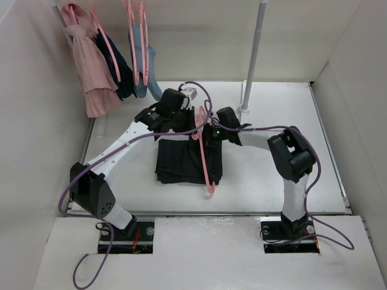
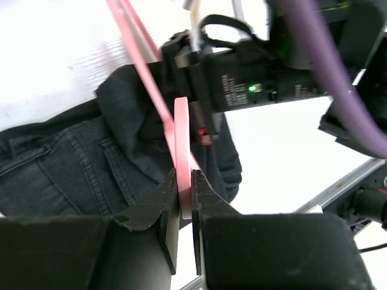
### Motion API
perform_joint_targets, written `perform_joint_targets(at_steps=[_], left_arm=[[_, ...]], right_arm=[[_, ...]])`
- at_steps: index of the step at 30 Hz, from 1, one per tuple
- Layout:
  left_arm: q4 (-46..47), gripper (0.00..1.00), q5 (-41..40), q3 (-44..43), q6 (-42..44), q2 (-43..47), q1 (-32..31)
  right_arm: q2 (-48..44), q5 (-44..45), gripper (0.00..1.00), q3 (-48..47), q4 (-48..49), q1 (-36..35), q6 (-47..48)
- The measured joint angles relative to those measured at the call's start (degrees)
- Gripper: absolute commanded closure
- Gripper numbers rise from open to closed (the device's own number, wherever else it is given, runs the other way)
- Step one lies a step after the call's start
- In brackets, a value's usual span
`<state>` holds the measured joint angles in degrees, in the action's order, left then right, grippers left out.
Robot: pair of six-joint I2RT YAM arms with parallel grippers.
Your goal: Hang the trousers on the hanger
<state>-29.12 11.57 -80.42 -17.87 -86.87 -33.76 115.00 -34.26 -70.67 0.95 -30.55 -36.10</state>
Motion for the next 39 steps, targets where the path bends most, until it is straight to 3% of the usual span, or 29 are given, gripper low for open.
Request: perform_joint_targets(at_steps=[3, 8, 10, 12, 13, 14, 17, 21, 24, 25, 30, 39], left_arm=[[0.02, 1.0, 0.26, -0.31, 0.46, 0.0, -0.44], [-0.85, 1.0, -1.03, -0.24, 0.7, -0.07, -0.31], [-0.9, 1.0, -1.25, 0.24, 0.7, -0.07, -0.33], [-0.35, 1.0, -1.29, 0.81, 0.66, -0.07, -0.35], [-0.24, 1.0, -1.27, 1.07, 0.63, -0.07, -0.39], [-0.22, 1.0, -1.38, 1.2, 0.66, -0.07, -0.44], [-0.39, 1.0, -1.99, 1.25, 0.76, -0.07, -0.39], [0.37, 1.0, -1.49, 1.25, 0.52, -0.09, -0.63], [0.94, 1.0, -1.07, 1.25, 0.39, -0.09, -0.87], [1.07, 1.0, -1.05, 1.25, 0.39, -0.09, -0.96], [1.16, 1.0, -1.03, 1.25, 0.37, -0.11, -1.03], [1.25, 1.0, -0.63, 0.83, 0.39, -0.81, -1.03]], right_arm=[[-0.04, 1.75, 0.93, -0.9, -1.2, -1.03, 2.38], [-4.28, 4.68, 0.52, 1.75, -3.45, -1.18, 6.25], [-7.61, 5.81, 0.46, 3.34, -6.16, -0.42, 8.22], [-9.9, 7.15, 0.28, 2.86, -11.54, 0.24, 10.95], [-10.49, 8.0, 0.27, 1.95, -14.19, 0.39, 12.37], [-10.73, 9.09, 0.0, 0.42, -17.57, 0.26, 14.51], [-11.15, 12.07, 0.0, -3.61, -26.03, -0.44, 19.34], [-14.08, 14.14, 0.08, -4.13, -32.2, -0.2, 21.55], [-18.03, 14.53, 0.41, -1.73, -33.24, 2.19, 22.25], [-19.34, 14.53, 0.62, -0.57, -33.62, 3.63, 22.27], [-22.88, 11.28, 0.99, 5.44, -33.55, 11.32, 21.59], [-17.33, -2.95, 1.0, 12.26, -24.9, 10.71, 19.65]])
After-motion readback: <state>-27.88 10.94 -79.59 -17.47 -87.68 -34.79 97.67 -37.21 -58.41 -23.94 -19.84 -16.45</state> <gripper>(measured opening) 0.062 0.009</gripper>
